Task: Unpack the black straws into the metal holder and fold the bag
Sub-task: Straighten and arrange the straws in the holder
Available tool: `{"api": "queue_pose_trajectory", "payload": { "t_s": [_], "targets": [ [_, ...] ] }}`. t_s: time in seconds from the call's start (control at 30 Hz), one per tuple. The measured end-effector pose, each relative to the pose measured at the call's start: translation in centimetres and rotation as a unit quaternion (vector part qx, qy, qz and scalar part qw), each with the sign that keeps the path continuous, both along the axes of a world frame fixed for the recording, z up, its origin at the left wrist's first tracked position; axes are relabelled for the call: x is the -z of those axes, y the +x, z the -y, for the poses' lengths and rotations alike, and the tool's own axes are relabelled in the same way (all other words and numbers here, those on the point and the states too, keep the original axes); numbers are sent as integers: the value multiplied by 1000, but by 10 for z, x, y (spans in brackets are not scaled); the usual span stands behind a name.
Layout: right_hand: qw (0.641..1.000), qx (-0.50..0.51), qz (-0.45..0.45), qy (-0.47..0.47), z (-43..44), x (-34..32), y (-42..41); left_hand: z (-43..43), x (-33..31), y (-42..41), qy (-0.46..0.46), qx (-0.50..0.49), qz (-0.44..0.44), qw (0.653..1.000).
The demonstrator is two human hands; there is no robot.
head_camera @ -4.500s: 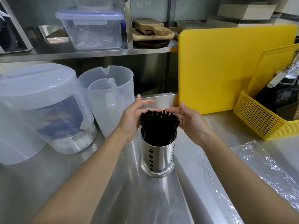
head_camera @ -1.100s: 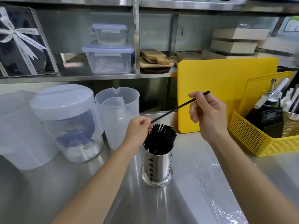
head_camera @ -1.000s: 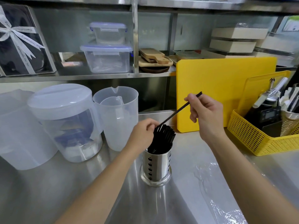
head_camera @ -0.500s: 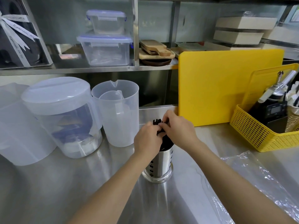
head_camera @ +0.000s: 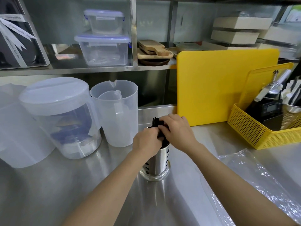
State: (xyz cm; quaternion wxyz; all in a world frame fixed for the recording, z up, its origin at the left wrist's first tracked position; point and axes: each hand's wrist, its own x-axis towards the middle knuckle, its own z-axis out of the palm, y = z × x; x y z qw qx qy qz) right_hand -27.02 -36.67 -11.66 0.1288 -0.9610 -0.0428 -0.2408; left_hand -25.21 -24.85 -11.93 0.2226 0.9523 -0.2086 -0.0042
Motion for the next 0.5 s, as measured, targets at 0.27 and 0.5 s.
{"api": "queue_pose_trajectory", "payload": {
  "t_s": [0.27, 0.5],
  "targets": [
    [992, 41, -18, 116, 42, -37, -33, -8, -53, -21, -87, 2, 42, 995],
    [988, 111, -87, 58, 96, -29, -101, 25, -48, -72, -123, 100, 84, 984]
  ]
}}
